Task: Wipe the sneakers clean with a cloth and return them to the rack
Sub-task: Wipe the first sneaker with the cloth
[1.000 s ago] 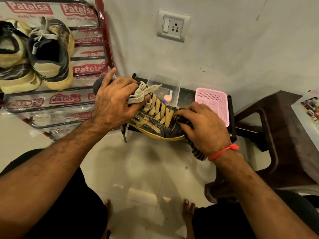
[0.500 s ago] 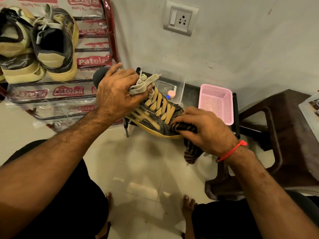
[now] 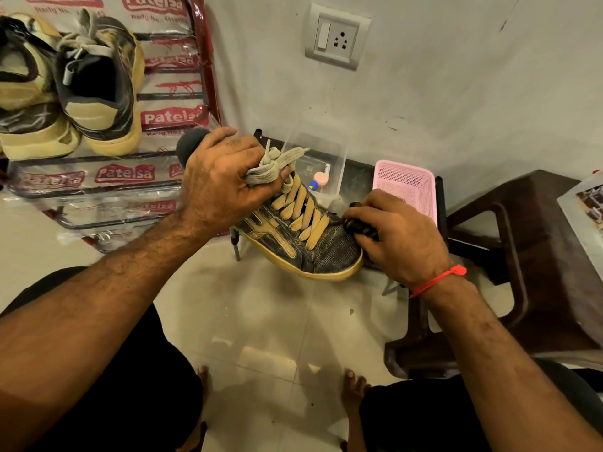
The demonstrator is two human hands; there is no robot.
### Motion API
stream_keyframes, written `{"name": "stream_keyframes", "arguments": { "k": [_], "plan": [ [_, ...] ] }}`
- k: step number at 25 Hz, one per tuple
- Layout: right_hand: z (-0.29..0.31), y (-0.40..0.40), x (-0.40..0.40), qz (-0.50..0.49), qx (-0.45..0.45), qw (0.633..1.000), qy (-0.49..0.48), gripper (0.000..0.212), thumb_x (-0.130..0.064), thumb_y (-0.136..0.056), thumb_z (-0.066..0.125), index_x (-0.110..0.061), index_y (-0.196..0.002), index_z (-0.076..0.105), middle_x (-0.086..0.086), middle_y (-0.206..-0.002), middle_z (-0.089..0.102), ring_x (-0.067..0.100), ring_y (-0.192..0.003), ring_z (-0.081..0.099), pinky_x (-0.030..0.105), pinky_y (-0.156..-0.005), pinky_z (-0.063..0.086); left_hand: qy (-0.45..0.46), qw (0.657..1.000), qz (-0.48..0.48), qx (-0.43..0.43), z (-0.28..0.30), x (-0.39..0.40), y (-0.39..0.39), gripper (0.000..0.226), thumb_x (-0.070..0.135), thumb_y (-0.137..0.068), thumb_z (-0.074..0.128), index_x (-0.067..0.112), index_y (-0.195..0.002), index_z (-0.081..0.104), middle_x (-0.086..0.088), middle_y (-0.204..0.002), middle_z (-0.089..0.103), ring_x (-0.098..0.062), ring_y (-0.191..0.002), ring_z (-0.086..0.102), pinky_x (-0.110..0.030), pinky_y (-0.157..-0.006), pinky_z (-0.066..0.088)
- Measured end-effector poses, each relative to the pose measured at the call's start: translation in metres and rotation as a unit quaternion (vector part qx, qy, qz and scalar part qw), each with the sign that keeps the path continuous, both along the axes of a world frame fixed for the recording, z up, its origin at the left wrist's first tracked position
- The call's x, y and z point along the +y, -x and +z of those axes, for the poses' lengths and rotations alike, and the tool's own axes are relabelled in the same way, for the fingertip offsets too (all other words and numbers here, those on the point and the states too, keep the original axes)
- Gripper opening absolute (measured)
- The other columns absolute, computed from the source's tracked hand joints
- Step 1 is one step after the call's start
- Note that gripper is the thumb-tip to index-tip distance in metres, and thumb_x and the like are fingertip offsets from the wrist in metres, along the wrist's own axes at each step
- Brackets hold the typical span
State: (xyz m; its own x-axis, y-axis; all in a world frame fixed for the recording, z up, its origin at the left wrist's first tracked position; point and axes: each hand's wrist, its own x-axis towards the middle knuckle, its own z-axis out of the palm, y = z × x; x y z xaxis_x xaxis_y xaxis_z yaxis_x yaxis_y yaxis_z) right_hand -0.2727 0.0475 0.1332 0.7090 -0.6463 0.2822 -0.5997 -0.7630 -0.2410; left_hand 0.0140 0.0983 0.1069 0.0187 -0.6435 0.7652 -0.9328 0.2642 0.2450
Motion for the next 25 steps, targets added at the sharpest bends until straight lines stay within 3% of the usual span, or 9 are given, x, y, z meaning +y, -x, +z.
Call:
{"name": "stream_keyframes", "arguments": {
  "k": [5,12,17,19,21,23,25],
  "plan": [
    [0.004,-0.004,0.001,0.004,-0.075,0.996,-0.043,0.029,-0.025,-0.088,0.064,-0.017,-0.115,0.071,0.003,-0.104,0.064,0.024,-0.095,0.062,0.049,-0.075,0.056,0.005,1.0,0.019,0.018,0.003,0.001,-0.001,0.047,0.048,-0.1,0.06,0.006,-0.086,0.074,-0.009,-0.083,0.072,-0.026,-0.078,0.067,-0.043,-0.101,0.049],
    [-0.001,-0.016,0.02,0.116,0.018,0.991,-0.059,0.03,-0.026,-0.09,0.07,-0.018,-0.119,0.07,0.002,-0.109,0.065,0.024,-0.096,0.064,0.04,-0.071,0.059,-0.022,1.0,0.017,0.014,0.0,0.002,0.002,0.047,0.05,-0.101,0.058,0.009,-0.084,0.073,-0.007,-0.08,0.071,-0.025,-0.075,0.066,-0.045,-0.095,0.05],
    [0.005,-0.009,0.004,-0.018,-0.03,0.999,-0.019,0.027,-0.022,-0.089,0.069,-0.019,-0.116,0.071,0.003,-0.106,0.063,0.026,-0.098,0.061,0.047,-0.069,0.057,-0.003,1.0,0.012,0.014,0.003,-0.002,0.006,0.047,0.049,-0.1,0.06,0.009,-0.082,0.074,-0.006,-0.079,0.071,-0.024,-0.072,0.065,-0.043,-0.091,0.051],
    [0.002,-0.014,0.012,0.008,0.009,1.0,-0.015,0.027,-0.024,-0.091,0.067,-0.021,-0.118,0.07,0.002,-0.108,0.063,0.024,-0.1,0.06,0.042,-0.068,0.056,0.0,1.0,0.013,0.003,0.002,-0.001,0.008,0.046,0.049,-0.1,0.061,0.008,-0.082,0.074,-0.006,-0.079,0.071,-0.023,-0.072,0.065,-0.042,-0.092,0.051],
    [0.001,-0.012,0.009,-0.064,0.052,0.997,-0.012,0.027,-0.028,-0.094,0.062,-0.025,-0.121,0.067,0.0,-0.113,0.059,0.022,-0.107,0.057,0.035,-0.072,0.05,-0.003,1.0,0.012,-0.006,0.0,0.0,0.01,0.047,0.049,-0.1,0.06,0.008,-0.081,0.072,-0.006,-0.079,0.069,-0.023,-0.072,0.063,-0.041,-0.09,0.05],
    [0.011,-0.004,-0.007,-0.197,0.034,0.98,0.008,0.027,-0.027,-0.093,0.063,-0.024,-0.119,0.068,0.003,-0.116,0.058,0.026,-0.111,0.056,0.036,-0.073,0.045,-0.046,0.998,0.031,0.035,0.003,0.002,0.009,0.05,0.054,-0.101,0.057,0.009,-0.084,0.07,-0.003,-0.079,0.063,-0.021,-0.072,0.059,-0.042,-0.082,0.051],
    [0.017,-0.002,-0.007,-0.219,-0.065,0.973,0.043,0.026,-0.023,-0.09,0.067,-0.019,-0.116,0.069,0.006,-0.114,0.06,0.029,-0.106,0.059,0.037,-0.075,0.05,-0.126,0.981,0.069,0.127,0.008,0.002,0.007,0.052,0.06,-0.099,0.054,0.011,-0.09,0.068,0.0,-0.083,0.061,-0.02,-0.077,0.059,-0.041,-0.071,0.051]
  ]
}}
